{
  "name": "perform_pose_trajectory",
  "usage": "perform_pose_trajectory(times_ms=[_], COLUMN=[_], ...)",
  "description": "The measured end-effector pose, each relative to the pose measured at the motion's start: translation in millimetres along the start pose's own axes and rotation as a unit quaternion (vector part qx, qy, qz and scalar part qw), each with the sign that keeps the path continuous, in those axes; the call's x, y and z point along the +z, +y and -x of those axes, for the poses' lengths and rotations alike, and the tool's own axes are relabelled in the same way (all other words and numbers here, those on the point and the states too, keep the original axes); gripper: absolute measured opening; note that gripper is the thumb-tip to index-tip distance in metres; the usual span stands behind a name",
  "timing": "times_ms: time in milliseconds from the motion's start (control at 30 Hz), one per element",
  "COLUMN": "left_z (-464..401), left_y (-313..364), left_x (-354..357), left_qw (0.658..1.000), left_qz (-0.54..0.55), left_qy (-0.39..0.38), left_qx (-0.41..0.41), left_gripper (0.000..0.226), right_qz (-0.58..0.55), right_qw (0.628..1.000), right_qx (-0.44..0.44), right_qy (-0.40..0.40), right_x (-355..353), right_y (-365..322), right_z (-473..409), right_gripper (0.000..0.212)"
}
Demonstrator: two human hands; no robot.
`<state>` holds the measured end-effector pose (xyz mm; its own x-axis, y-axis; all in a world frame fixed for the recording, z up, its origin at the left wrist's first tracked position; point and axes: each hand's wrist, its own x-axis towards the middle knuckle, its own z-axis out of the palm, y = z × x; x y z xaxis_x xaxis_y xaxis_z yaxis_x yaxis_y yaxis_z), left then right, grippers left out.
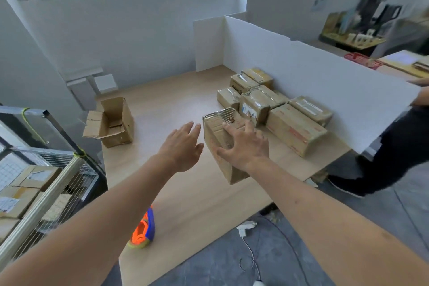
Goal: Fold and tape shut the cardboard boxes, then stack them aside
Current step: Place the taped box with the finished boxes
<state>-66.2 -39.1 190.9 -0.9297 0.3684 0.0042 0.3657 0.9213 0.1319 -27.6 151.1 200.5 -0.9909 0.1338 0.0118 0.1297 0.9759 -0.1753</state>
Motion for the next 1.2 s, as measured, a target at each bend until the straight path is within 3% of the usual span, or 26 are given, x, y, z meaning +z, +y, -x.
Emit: perform_pose_trajectory(times_ms=[267, 633, 867, 1200], left_z=[-43.2, -131.7, -202.4, -311.1], left_y=[85.1, 185.1, 181.6, 98.1], left_x=[13.2, 37.3, 39.7, 78.4], left_qw=[1.000, 0.998, 0.996, 0.992], left_qz=[-0.017, 0.007, 0.013, 0.032], left_qy=[0.004, -0.015, -0.009, -0.050], left_qx=[0.011, -0.057, -0.084, -0.112], left_gripper=[0.066, 0.067, 0.067, 0.067], right_qz=[-0.020, -0.035, -0.043, -0.050], right_qw=[1.000, 0.998, 0.997, 0.995], right_qx=[0.012, -0.033, -0.051, -0.043], right_qy=[0.000, -0.038, -0.033, -0.070], right_x=[-15.1, -22.9, -19.2, 36.0], right_y=[97.3, 216.2, 226.4, 182.2], right_z=[-20.3, -100.2, -179.7, -306.5], right_gripper=[0.084, 0.086, 0.085, 0.083])
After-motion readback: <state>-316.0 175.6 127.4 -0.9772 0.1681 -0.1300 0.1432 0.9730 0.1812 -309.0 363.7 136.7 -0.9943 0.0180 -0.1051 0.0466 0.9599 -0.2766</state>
